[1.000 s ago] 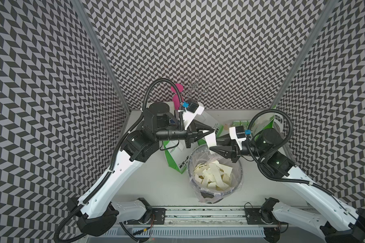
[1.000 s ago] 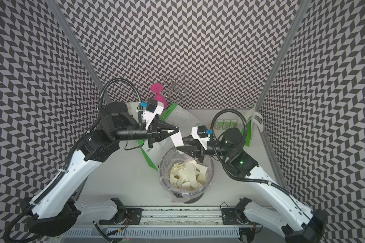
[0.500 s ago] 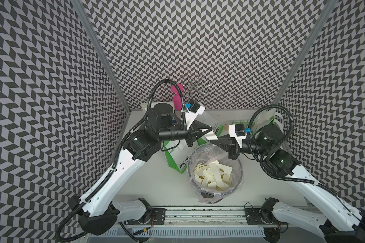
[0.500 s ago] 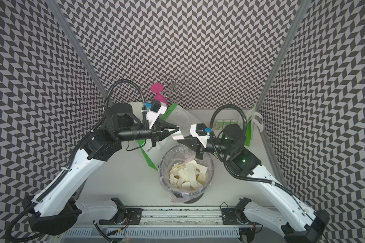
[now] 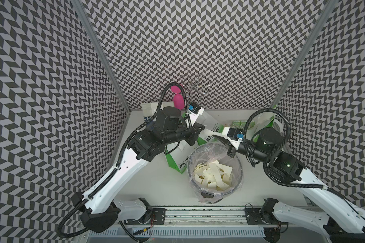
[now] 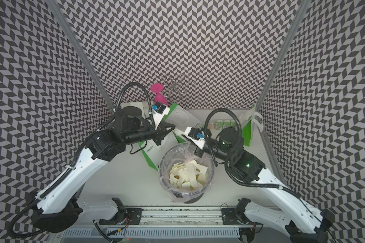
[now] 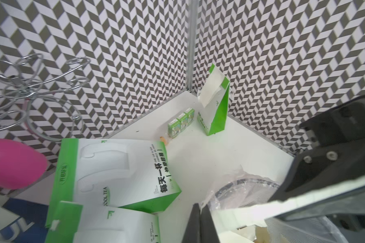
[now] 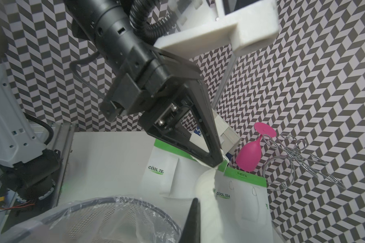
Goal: Shred takeout receipts and throw away
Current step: Shred the takeout receipt, then place the takeout receipt in the trash bin, then shred the takeout receipt.
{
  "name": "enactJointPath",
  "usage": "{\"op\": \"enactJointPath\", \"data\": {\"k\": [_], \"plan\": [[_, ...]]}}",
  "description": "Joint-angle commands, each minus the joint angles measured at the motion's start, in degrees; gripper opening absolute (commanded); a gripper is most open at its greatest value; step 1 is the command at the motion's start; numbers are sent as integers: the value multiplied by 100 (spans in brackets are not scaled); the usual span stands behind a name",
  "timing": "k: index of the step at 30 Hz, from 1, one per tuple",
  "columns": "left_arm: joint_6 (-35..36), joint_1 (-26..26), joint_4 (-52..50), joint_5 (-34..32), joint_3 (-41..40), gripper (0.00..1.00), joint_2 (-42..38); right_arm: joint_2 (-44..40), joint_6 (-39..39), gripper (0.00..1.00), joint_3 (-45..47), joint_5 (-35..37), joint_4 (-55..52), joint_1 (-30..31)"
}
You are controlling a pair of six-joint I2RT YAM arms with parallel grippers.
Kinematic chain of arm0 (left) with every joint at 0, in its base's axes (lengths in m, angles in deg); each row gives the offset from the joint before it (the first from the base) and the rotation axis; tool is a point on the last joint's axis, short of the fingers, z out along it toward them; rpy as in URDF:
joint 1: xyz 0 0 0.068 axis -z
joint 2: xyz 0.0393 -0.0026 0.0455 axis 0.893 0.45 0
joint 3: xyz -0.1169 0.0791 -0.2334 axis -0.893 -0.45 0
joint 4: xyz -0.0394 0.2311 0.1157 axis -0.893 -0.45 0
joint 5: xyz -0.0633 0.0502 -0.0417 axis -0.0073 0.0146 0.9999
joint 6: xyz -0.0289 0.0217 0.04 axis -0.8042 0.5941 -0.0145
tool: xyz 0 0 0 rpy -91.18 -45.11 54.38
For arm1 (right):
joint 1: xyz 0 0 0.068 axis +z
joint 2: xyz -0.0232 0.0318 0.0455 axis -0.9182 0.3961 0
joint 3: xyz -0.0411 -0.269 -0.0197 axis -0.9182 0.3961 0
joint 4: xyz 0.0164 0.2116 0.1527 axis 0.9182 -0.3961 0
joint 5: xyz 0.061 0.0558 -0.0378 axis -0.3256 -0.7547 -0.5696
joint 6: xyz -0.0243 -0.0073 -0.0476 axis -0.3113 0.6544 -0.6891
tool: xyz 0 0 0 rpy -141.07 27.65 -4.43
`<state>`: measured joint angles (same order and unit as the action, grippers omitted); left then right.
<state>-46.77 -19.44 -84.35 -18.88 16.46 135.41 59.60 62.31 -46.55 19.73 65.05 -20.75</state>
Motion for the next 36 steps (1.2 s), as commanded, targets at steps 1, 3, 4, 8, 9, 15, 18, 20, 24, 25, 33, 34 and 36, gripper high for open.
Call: {"op": "enactJointPath", "data": {"k": [1, 3, 4, 8, 9, 15, 18, 20, 24, 25, 33, 34, 36], "plan": [[64, -59, -236, -447, -33, 0, -35, -398, -131, 0, -89, 264, 409, 17], [38, -57, -237, -282, -9, 0, -3, -478, -99, 0, -34, 272, 430, 14], [39, -61, -228, -181, 0, 0, 5, -503, -90, 0, -27, 263, 414, 14], [-38, -57, -8, 527, -45, 0, -95, -660, -91, 0, 34, 357, 295, 14], [-48, -61, 6, 663, -51, 0, -124, -702, -69, 0, 57, 417, 246, 11], [-160, 64, 493, 2098, -429, 12, -354, -878, 313, 0, 239, 67, -340, 6], [27, 264, 567, 2289, -600, 29, -434, -1049, 603, 0, 464, -363, -398, -7], [190, 336, 579, 2417, -687, 41, -459, -1112, 776, 0, 575, -685, -406, -25], [692, 356, 483, 2295, -853, 61, -545, -1077, 914, 0, 612, -1261, -629, -111], [764, 356, 498, 2209, -875, 63, -577, -1081, 926, 0, 623, -1391, -641, -157], [1462, 342, 931, 2451, -1139, 74, -874, -1033, 1619, 0, 930, -3360, 24, -1187], [1504, 332, 1012, 2590, -1157, 74, -862, -1034, 1793, 0, 1020, -3653, 236, -1321], [1569, 339, 1149, 2905, -1144, 73, -795, -988, 2025, 0, 1136, -4047, 532, -1442]]}}
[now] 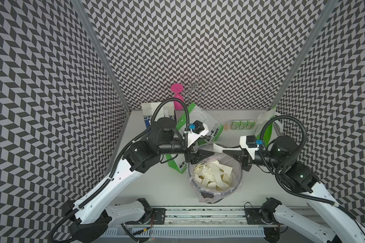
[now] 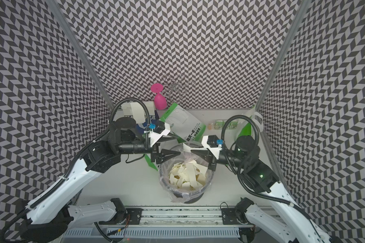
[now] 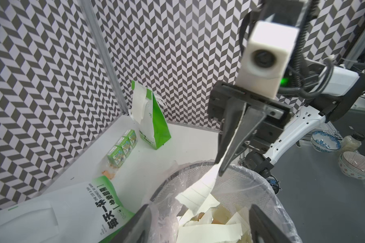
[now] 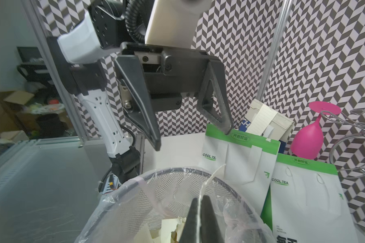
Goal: Shred takeout receipts and throw away
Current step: Shred the takeout receipt.
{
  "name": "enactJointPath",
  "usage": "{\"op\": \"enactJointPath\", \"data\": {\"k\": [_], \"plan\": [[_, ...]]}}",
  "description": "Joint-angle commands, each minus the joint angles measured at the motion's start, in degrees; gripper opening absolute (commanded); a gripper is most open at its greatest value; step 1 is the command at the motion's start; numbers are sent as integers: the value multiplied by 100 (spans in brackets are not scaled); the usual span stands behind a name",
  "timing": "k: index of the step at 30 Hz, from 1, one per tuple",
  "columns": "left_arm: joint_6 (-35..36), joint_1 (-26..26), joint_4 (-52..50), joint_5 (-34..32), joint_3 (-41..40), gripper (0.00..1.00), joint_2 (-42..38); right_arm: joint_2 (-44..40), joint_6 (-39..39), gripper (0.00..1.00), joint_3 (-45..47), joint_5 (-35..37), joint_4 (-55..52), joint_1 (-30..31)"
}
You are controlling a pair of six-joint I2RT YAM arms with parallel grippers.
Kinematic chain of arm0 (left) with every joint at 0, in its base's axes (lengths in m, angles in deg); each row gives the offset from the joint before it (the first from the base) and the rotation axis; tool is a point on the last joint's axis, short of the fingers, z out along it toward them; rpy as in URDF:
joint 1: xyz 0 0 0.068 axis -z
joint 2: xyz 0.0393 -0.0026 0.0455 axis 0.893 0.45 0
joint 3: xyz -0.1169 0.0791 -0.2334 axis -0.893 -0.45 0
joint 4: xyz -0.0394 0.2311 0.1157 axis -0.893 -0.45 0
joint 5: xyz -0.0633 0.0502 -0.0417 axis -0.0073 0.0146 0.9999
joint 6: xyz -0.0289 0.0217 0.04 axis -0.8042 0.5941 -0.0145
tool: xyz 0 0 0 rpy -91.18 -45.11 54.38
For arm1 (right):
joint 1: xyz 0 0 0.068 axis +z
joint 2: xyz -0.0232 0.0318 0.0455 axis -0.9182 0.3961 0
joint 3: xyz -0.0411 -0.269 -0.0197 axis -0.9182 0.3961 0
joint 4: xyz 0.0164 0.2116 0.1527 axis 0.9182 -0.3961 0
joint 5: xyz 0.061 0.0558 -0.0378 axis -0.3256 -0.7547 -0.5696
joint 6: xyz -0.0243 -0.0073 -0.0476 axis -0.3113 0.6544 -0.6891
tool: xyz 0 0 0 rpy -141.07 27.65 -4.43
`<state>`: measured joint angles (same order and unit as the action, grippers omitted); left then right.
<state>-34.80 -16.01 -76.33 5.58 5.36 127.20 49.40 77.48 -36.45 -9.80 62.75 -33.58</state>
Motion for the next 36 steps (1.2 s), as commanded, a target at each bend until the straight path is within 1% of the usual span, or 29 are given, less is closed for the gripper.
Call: {"op": "enactJointPath", "data": {"k": [1, 6, 8, 10, 12, 15, 20, 24, 27, 31, 34, 35, 36], "plan": [[412, -5, 376, 565, -23, 73, 87, 56, 571, 0, 158, -1198, 850, -175], [721, -5, 268, 857, 98, 68, 381, 38, 957, 0, 385, -1474, 1448, -201], [841, -5, 128, 989, 188, 64, 469, 49, 1060, 0, 445, -1550, 1602, -214], [928, -5, 77, 1088, 225, 58, 476, 67, 1126, 0, 484, -1609, 1722, -223], [936, -7, 110, 1104, 200, 54, 450, 82, 1231, 0, 533, -1705, 1889, -232], [949, -5, 102, 1263, 232, 43, 462, 133, 1310, 0, 565, -1739, 2029, -242], [906, -11, 181, 1502, 206, 35, 439, 206, 1345, 0, 569, -1686, 2150, -245], [883, -10, 216, 1664, 231, 31, 481, 234, 1422, 0, 585, -1652, 2305, -249], [862, -15, 211, 1665, 303, 20, 509, 276, 1451, 0, 604, -1658, 2353, -249], [821, -20, 216, 1626, 339, 0, 545, 285, 1479, 0, 635, -1659, 2409, -249], [772, -31, 218, 1553, 387, 0, 545, 302, 1304, 0, 619, -1571, 2234, -249], [771, -40, 196, 1552, 399, 0, 545, 291, 1200, 2, 603, -1511, 2112, -249], [795, -40, 119, 1524, 430, 0, 560, 285, 1072, 11, 569, -1435, 1964, -249]]}}
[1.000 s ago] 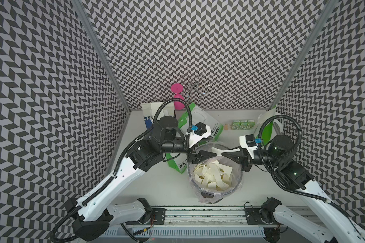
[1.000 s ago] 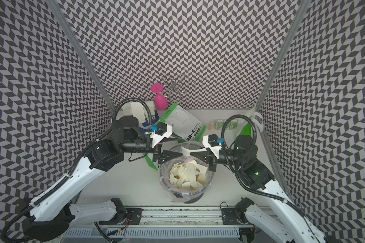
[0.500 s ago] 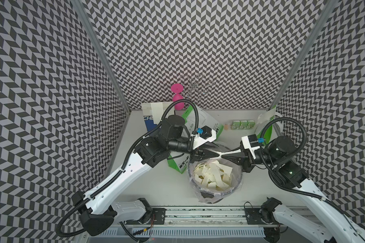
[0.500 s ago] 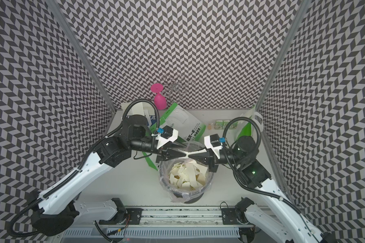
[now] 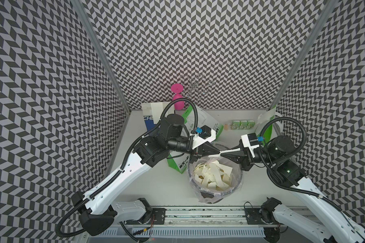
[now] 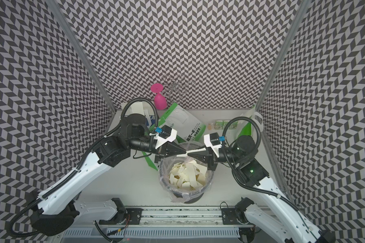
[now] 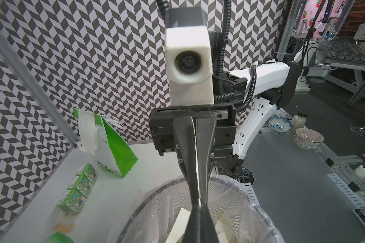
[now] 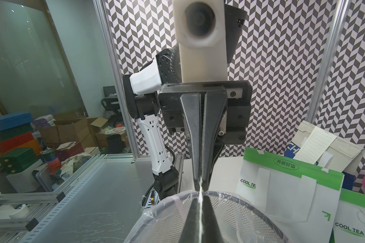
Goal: Shred takeout receipts and throw away
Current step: Shred the takeout receipt.
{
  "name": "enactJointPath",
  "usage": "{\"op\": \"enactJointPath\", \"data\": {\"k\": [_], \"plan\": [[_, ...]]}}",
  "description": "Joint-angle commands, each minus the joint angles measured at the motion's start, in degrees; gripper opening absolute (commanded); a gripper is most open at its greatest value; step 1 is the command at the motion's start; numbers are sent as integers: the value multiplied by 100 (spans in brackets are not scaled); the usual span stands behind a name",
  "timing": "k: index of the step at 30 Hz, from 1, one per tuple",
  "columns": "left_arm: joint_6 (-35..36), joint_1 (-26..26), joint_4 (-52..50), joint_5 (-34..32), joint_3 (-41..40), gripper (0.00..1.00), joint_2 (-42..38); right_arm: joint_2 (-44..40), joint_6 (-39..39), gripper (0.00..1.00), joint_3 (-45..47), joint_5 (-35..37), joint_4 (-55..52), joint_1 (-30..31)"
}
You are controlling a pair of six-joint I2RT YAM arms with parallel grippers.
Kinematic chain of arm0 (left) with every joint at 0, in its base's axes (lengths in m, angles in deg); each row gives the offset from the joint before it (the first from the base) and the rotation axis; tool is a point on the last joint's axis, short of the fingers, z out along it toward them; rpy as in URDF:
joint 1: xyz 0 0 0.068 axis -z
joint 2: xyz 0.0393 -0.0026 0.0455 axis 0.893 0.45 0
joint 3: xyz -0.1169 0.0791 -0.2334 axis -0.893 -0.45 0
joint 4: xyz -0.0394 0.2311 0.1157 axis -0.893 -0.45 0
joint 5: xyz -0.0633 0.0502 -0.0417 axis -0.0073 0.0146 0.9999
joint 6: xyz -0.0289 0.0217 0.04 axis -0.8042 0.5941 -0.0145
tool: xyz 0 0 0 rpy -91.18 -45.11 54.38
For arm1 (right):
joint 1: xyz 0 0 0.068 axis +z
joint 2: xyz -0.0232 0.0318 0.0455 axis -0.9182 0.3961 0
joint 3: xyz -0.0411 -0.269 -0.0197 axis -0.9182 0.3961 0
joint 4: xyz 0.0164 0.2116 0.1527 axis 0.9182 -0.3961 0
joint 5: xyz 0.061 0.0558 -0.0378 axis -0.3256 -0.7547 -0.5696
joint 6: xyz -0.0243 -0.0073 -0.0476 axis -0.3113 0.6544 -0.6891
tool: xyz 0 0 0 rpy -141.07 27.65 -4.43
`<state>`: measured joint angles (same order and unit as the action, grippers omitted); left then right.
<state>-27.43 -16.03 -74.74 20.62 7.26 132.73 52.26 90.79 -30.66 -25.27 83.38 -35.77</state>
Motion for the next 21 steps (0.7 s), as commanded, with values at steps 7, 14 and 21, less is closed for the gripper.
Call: {"op": "enactJointPath", "data": {"k": [7, 14, 21], "plan": [[510, -55, -1146, -647, 667, 0, 302, 90, -1607, 40, -823, 1052, -1710, -57], [678, -55, -1552, -1012, 878, 0, 415, 322, -2209, 42, -1388, 1223, -2325, -57], [695, -55, -1533, -884, 938, 0, 400, 481, -2513, 30, -1585, 1412, -2731, -22]]}}
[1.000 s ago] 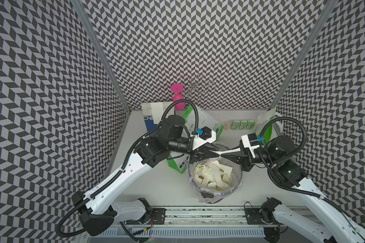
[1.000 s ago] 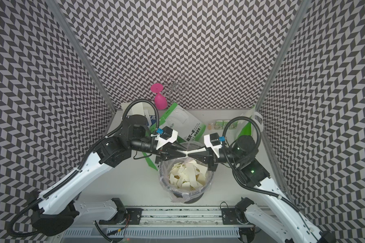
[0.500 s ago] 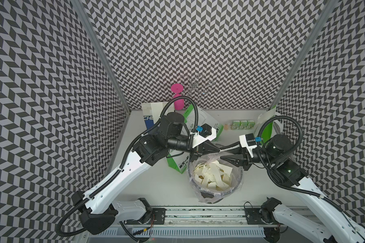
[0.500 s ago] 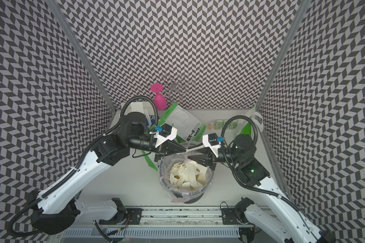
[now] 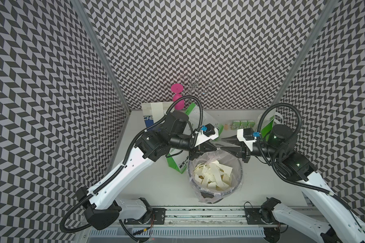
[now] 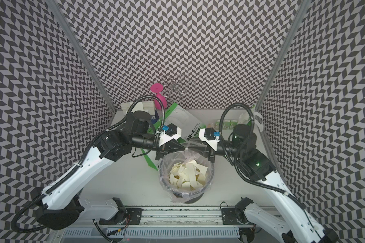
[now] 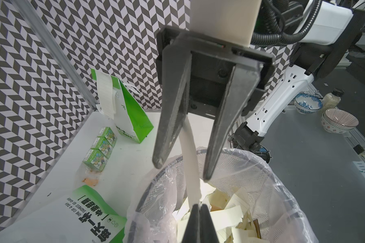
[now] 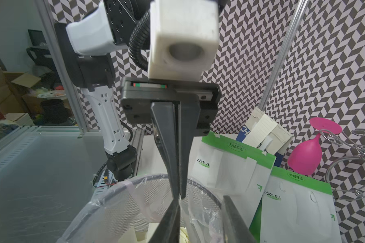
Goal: Shred takeout receipts and throw away
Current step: Shred the takeout receipt.
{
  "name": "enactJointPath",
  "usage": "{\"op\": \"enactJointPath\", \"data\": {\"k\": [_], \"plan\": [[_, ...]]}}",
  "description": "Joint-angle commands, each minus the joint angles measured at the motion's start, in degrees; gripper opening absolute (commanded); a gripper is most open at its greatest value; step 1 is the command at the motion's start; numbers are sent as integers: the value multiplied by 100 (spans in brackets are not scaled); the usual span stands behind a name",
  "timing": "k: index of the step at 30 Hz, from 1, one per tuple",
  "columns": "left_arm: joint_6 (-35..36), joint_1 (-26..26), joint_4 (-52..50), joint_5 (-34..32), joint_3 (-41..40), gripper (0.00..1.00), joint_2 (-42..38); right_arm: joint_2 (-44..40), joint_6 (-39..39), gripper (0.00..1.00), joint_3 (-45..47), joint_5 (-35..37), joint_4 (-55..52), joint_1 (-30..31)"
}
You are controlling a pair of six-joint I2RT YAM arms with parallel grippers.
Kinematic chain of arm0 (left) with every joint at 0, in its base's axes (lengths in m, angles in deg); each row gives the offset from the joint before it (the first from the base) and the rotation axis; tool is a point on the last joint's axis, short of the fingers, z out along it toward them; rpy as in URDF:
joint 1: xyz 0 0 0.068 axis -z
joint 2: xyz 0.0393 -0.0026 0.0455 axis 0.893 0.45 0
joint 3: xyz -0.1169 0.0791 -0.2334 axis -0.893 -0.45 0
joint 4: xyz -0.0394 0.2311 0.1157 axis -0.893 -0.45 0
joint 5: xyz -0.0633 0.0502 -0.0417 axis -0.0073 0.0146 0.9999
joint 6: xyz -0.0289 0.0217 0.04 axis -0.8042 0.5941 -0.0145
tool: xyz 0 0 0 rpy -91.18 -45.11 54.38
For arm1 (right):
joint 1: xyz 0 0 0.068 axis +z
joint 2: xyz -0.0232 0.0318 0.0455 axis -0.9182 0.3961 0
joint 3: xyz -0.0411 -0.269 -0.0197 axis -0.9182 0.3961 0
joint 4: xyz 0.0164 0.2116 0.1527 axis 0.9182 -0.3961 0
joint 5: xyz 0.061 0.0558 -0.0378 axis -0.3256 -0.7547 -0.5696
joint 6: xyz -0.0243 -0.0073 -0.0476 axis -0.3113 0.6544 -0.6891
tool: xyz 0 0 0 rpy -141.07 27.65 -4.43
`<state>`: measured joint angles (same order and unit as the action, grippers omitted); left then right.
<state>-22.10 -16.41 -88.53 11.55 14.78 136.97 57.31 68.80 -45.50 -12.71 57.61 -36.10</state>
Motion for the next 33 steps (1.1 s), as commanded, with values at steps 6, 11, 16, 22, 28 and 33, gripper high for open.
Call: {"op": "enactJointPath", "data": {"k": [6, 11, 16, 22, 28, 33], "plan": [[172, -18, -163, 28, 206, 0, -27, 23, -392, 19, -165, 225, -314, 46], [121, -29, -188, -33, 241, 0, 8, 41, -311, 0, -209, 94, -302, 46], [-372, -55, -191, -554, 333, 0, 126, -49, -334, 0, -176, 331, -122, 84], [-1148, -53, -216, -911, 333, 0, 353, -578, -369, 0, 375, 1304, 979, 744], [-1570, -359, -269, -1251, 143, 0, 475, -971, -83, 0, 794, 1232, 1901, 942], [-1735, -667, -109, -1221, -15, 0, 328, -1141, 279, 0, 777, 1022, 2090, 942]]}}
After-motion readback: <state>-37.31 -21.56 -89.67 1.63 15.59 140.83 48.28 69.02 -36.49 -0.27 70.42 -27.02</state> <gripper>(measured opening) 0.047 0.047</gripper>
